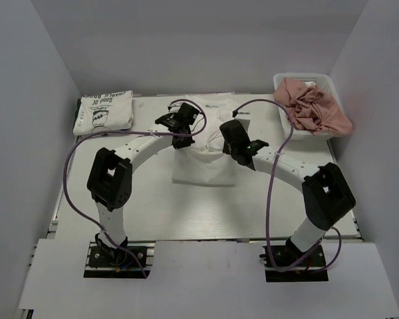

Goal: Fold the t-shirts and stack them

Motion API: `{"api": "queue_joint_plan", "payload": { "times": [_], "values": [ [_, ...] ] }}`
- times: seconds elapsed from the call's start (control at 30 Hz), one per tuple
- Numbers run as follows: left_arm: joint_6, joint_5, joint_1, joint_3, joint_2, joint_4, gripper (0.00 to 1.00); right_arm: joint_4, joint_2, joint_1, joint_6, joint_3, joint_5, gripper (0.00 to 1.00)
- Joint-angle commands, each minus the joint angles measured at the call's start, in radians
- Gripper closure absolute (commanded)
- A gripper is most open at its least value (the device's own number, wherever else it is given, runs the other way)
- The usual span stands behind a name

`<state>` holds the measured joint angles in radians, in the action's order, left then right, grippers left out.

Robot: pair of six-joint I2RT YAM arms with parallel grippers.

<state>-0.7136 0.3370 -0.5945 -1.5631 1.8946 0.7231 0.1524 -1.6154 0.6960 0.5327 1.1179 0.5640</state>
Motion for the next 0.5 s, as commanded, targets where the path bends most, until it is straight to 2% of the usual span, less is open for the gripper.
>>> {"api": "queue_joint_plan", "payload": {
  "times": [0.0,0.07,0.1,0.13,0.17,0.2,0.23,0.27,0.33,0.43,0.47],
  "values": [
    [0.064,0.011,0.018,-0.051,0.027,-0.079,1.0,-0.1,-0.067,-0.049,-0.042,0.063,-0.042,1.0],
    [0.065,0.011,0.042,-0.11,0.069,-0.096,1.0,-0.123,-0.124,-0.081,-0.054,0.092,-0.072,1.0],
    [0.074,0.011,0.057,-0.138,0.116,-0.077,0.95,-0.116,-0.168,-0.092,-0.056,0.153,-0.088,1.0],
    [0.074,0.011,0.058,-0.164,0.136,-0.064,0.84,-0.113,-0.211,-0.108,-0.056,0.173,-0.154,0.95],
    [0.103,-0.006,0.071,-0.217,0.155,-0.063,0.5,-0.106,-0.228,-0.113,-0.077,0.201,-0.173,0.6],
    [0.123,-0.018,0.071,-0.247,0.167,-0.048,0.31,-0.052,-0.256,-0.118,-0.077,0.253,-0.188,0.47],
    [0.123,-0.018,0.081,-0.296,0.178,-0.022,0.13,-0.039,-0.247,-0.112,-0.092,0.284,-0.211,0.22],
    [0.137,-0.018,0.081,-0.31,0.178,-0.011,0.01,-0.04,-0.235,-0.112,-0.1,0.27,-0.217,0.12],
    [0.137,-0.009,0.09,-0.31,0.157,-0.002,0.0,-0.098,-0.174,-0.105,-0.12,0.223,-0.294,0.1],
    [0.125,0.01,0.09,-0.206,0.046,-0.002,0.0,-0.177,-0.065,-0.107,-0.12,0.113,-0.383,0.1],
    [0.109,0.019,0.09,-0.125,0.011,-0.011,0.0,-0.191,-0.037,-0.105,-0.119,0.042,-0.463,0.1]
  ]
}}
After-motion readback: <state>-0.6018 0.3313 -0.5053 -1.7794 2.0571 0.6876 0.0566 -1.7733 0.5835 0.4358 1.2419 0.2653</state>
